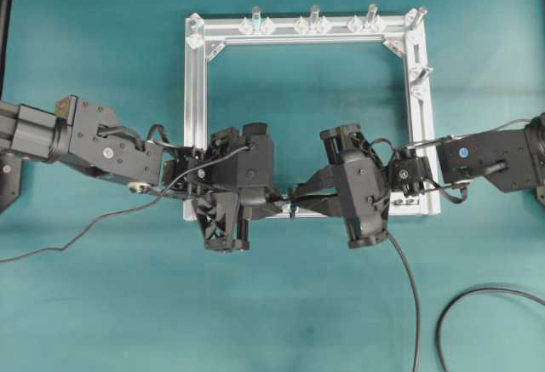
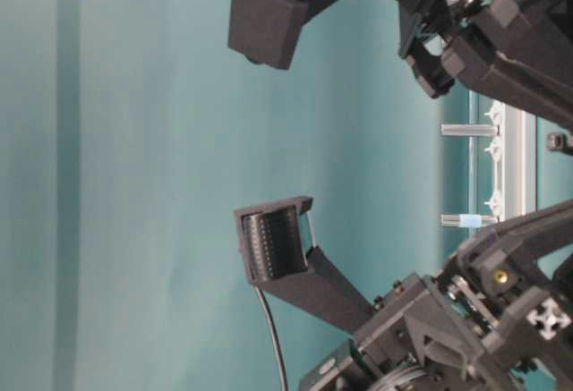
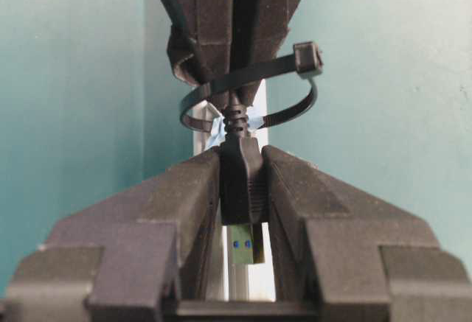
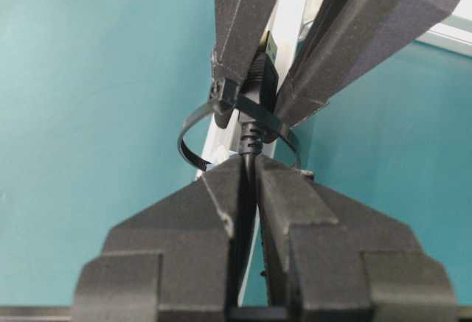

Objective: Insert the wire through the string loop located in the center.
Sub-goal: 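Open the right gripper and release the cable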

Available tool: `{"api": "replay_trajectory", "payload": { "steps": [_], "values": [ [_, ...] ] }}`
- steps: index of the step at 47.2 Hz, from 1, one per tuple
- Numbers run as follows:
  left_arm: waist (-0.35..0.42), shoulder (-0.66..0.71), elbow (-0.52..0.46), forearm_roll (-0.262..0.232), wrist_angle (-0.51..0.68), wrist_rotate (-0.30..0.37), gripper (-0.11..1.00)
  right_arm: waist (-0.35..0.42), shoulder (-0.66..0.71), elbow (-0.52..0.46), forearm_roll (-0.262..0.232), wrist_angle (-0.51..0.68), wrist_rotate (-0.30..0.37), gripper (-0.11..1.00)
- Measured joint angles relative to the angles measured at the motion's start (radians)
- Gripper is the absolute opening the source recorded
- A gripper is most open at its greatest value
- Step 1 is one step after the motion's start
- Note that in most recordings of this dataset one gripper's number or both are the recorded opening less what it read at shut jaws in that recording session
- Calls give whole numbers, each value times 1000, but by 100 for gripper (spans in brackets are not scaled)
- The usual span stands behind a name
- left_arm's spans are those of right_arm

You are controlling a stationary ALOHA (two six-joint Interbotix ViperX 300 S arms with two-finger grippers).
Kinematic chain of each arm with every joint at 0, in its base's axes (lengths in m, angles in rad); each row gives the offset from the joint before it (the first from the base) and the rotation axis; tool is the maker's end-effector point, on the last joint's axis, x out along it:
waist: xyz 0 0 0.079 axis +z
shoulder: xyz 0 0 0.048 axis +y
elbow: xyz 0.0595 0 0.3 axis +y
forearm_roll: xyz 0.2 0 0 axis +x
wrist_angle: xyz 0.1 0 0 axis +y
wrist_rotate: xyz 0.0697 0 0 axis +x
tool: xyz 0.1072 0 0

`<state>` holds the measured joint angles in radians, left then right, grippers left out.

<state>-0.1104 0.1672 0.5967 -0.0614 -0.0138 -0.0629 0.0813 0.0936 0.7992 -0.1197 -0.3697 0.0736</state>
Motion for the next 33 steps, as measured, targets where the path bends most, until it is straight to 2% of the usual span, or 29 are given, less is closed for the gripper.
{"api": "replay_trajectory", "payload": {
  "steps": [16,19,24,33],
  "values": [
    [0,-5,8,0,-3,0,19,0,-2,0,0,31,2,8],
    [0,-6,9,0,0,0,19,-2,0,-2,-2,35,0,18],
    [-2,-6,14,0,3,0,19,-2,0,0,-2,41,0,49],
    [0,-6,15,0,3,0,19,-3,0,-2,-2,41,0,49]
  ]
}}
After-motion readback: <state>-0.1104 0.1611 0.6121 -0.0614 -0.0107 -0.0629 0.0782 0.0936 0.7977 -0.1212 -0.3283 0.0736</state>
